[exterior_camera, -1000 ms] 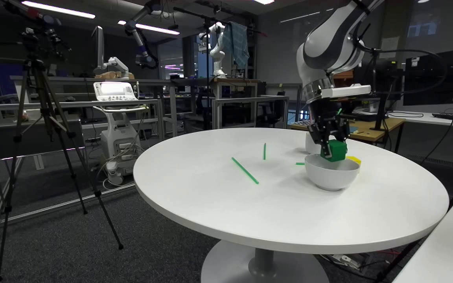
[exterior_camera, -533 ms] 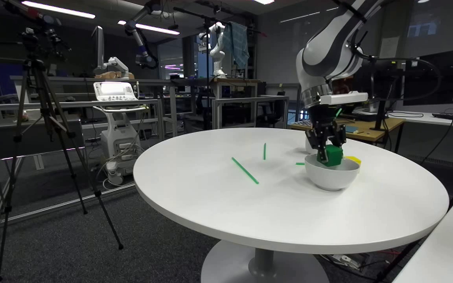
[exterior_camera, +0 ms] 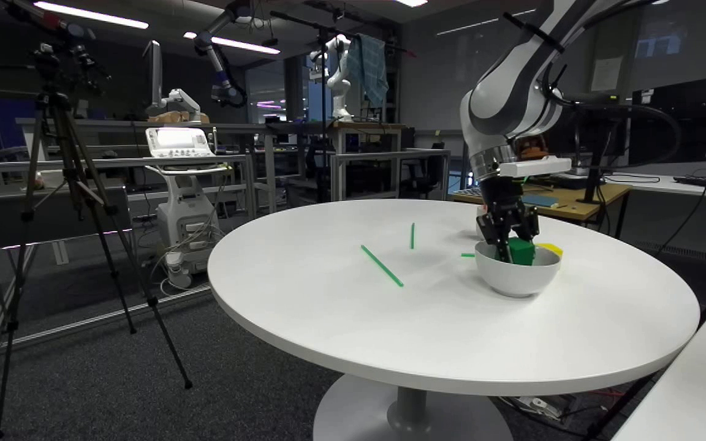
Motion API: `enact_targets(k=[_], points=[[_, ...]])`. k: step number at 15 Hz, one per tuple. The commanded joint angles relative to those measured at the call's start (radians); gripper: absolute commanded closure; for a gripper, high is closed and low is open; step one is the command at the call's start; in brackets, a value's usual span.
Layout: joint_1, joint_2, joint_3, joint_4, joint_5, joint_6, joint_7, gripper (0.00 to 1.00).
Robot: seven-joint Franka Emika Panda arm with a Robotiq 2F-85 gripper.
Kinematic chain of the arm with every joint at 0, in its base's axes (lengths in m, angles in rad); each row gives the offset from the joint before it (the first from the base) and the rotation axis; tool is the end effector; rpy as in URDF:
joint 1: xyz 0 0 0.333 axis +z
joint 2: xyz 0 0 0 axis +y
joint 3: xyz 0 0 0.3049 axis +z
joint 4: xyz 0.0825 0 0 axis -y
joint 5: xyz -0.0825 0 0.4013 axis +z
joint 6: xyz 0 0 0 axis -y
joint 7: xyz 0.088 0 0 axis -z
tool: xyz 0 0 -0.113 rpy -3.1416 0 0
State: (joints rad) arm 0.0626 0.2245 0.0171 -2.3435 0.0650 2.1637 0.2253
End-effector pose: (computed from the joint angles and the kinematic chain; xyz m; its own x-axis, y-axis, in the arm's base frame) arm 0.4702 0.0408 0.1811 0.9006 -0.1861 -0.3929 -0.1811 -0.9822 0.0500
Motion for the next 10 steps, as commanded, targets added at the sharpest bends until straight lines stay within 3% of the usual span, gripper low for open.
enact_targets(k=[1,3,4,5,8,10], points=[[-0.010,0.018,0.000,0.014,0.005,0.011,-0.029,0.69],[-0.009,0.020,0.000,0.015,0.003,0.009,-0.029,0.69],[-0.010,0.021,0.000,0.015,0.007,0.011,-0.031,0.57],[-0.011,0.021,0.000,0.015,0.010,0.010,-0.033,0.19],[-0.010,0.023,0.000,0.016,0.009,0.007,-0.032,0.03],[-0.010,0.021,0.000,0.015,0.010,0.008,-0.032,0.00]])
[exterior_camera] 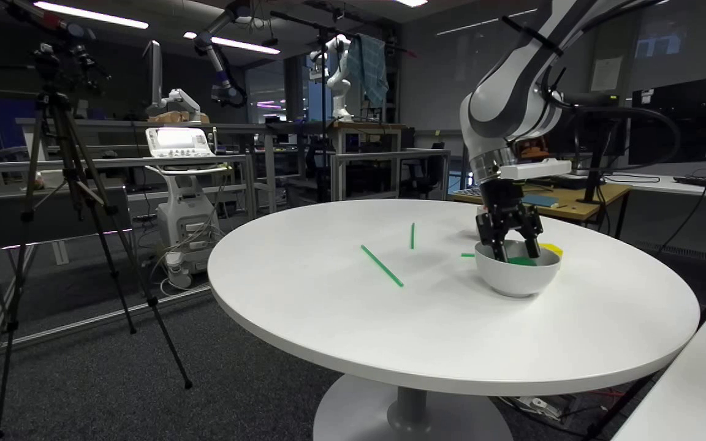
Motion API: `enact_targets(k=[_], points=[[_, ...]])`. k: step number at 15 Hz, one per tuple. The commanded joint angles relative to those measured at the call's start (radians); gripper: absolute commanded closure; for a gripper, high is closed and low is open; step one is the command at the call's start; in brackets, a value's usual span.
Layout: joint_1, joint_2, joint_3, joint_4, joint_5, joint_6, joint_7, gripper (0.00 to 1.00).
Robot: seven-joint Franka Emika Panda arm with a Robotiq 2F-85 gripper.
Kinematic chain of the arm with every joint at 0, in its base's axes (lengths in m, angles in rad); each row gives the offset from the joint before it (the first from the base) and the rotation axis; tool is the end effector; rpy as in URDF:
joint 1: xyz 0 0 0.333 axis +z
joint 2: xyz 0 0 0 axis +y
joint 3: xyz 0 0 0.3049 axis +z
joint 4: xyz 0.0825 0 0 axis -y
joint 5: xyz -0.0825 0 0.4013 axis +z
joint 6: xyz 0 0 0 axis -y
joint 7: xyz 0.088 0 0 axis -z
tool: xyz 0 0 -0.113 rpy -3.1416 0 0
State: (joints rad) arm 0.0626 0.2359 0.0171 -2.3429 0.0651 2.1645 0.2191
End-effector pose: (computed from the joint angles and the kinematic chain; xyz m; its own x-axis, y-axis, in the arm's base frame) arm 0.4688 0.0407 0.1760 0.8977 -0.1803 -0.4021 -0.1752 -0.9833 0.0499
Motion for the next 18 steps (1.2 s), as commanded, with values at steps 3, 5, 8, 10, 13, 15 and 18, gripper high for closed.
enact_targets(k=[3,5,8,10,13,15,18], points=[[-0.009,-0.005,0.000,0.010,0.007,0.005,-0.021,0.00],[-0.006,-0.027,-0.001,0.006,-0.001,-0.002,-0.010,0.00],[0.002,-0.085,-0.002,-0.004,-0.022,-0.017,0.013,0.00],[0.007,-0.136,0.000,-0.014,-0.040,-0.026,0.028,0.00],[0.008,-0.212,0.006,-0.029,-0.061,-0.019,0.044,0.00],[0.006,-0.260,0.012,-0.040,-0.073,-0.017,0.050,0.00],[0.002,-0.323,0.021,-0.054,-0.080,-0.021,0.050,0.00]])
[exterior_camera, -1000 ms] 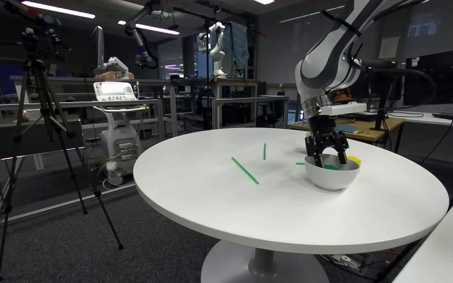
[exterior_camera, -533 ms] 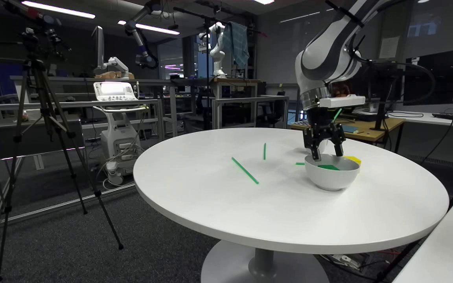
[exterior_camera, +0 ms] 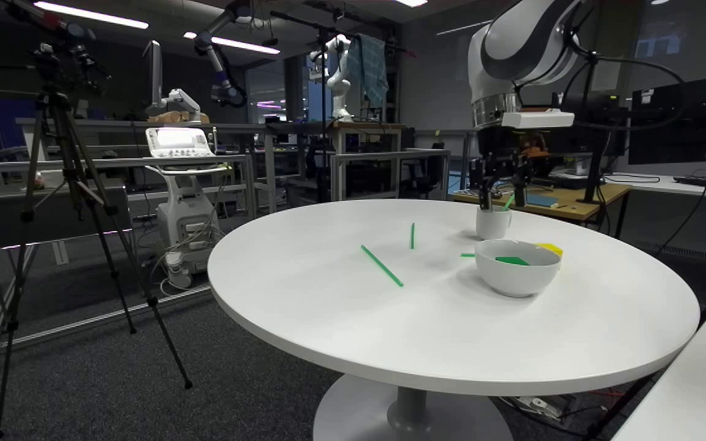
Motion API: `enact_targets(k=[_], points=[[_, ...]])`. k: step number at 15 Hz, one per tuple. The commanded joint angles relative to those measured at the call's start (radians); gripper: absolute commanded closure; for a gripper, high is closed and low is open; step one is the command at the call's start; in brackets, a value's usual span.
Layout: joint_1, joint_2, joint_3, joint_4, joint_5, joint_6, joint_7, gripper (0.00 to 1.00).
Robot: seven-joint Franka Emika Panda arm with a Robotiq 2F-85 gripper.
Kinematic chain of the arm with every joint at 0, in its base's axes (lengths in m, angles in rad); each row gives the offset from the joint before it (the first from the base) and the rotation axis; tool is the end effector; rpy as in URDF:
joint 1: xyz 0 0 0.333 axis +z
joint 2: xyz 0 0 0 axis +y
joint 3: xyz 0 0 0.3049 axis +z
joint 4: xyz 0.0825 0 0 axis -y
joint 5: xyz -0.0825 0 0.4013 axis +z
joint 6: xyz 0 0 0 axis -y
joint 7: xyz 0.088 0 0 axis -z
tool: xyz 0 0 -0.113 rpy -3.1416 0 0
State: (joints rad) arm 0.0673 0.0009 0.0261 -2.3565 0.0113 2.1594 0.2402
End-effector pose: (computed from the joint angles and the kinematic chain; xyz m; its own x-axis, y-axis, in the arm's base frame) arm 0.4865 0.0461 0.2839 0.9690 -0.1543 -0.1930 -0.1495 -0.9880 0.0390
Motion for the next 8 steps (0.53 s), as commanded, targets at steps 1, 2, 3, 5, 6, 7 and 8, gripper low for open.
enact_targets(k=[1,2,3,5,6,7,8], points=[[-0.004,-0.103,0.016,-0.043,-0.030,-0.023,0.026,0.00],[-0.005,-0.112,0.019,-0.044,-0.029,-0.031,0.027,0.00],[-0.005,-0.120,0.022,-0.047,-0.027,-0.035,0.022,0.00],[-0.009,-0.085,0.021,-0.025,-0.005,-0.015,-0.001,0.00],[-0.009,-0.092,0.022,-0.029,-0.005,-0.016,-0.001,0.00],[-0.009,-0.095,0.023,-0.031,-0.005,-0.016,-0.001,0.00],[-0.009,-0.095,0.023,-0.032,-0.005,-0.016,-0.001,0.00]])
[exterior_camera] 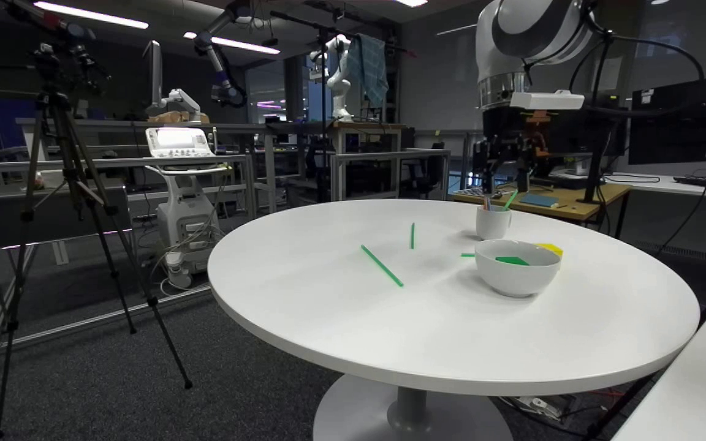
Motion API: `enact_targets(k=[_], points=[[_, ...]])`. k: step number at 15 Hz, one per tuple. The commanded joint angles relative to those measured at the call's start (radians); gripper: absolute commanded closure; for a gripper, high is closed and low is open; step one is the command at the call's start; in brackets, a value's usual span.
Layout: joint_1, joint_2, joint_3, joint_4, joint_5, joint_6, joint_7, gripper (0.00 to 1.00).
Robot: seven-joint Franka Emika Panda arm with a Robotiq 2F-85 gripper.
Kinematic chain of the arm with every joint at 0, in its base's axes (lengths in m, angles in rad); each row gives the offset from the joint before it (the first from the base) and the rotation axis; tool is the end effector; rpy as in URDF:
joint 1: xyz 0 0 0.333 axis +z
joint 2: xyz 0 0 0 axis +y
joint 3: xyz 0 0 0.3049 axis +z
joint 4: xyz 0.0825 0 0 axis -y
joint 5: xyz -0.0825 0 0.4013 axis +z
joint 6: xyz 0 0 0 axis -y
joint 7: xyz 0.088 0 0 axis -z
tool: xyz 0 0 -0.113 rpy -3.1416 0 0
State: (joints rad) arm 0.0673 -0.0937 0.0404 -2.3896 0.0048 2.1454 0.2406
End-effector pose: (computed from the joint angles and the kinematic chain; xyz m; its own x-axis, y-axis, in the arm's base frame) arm 0.4760 0.0515 0.3149 0.9798 -0.1370 -0.1456 -0.1332 -0.9904 0.0359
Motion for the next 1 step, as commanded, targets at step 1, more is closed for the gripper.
enact_targets(k=[1], points=[[-0.009,0.000,0.009,0.001,0.001,-0.002,-0.001,0.00]])
